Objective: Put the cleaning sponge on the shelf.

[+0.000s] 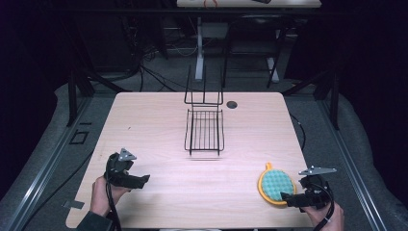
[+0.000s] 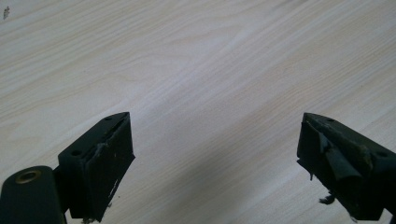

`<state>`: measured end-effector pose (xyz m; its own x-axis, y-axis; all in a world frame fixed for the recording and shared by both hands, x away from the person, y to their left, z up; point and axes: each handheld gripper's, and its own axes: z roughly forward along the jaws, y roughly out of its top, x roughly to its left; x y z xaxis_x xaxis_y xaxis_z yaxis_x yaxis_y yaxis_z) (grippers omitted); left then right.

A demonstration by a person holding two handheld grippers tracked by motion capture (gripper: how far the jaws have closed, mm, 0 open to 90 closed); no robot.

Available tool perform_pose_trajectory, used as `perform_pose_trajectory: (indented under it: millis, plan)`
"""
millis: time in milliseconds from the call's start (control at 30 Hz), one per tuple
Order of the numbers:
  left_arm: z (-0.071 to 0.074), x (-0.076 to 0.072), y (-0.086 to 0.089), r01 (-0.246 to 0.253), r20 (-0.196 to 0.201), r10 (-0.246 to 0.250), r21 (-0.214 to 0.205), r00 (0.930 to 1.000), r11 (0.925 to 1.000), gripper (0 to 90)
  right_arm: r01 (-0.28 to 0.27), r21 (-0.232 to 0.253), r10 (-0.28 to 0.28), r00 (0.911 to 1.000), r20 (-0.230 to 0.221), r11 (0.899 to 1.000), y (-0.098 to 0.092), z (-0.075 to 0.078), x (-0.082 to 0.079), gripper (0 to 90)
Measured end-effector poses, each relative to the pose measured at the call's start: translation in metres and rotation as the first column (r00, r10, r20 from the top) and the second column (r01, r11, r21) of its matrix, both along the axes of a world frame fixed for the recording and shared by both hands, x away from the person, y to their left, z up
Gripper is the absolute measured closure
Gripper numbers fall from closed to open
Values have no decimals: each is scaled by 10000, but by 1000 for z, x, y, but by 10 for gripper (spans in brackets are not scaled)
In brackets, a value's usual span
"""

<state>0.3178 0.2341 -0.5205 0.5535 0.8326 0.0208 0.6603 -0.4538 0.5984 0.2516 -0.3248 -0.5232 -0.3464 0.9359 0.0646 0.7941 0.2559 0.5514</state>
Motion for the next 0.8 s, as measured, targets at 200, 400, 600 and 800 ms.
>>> perform_pose_trajectory:
  millis: [200, 400, 600, 800]
  plan:
    - [-3, 2, -2, -76, -291, 82, 185, 9995, 9998, 50, -283, 29, 283, 9994, -183, 9996, 7, -2, 2, 18]
    - [-3, 3, -4, 56, -408, -45, 249, 9992, 9997, 30, -559, 16, 559, 9981, -267, 9984, 13, -4, 10, 46]
    - [-3, 3, -5, 206, -436, -191, 355, 9989, 9992, 28, -716, -90, 712, 9966, -422, 9974, 17, -6, 22, 87]
    - [-3, 3, -7, 164, -386, -147, 439, 9991, 9989, 24, -735, -152, 729, 9965, -399, 9972, 17, -7, 24, 121]
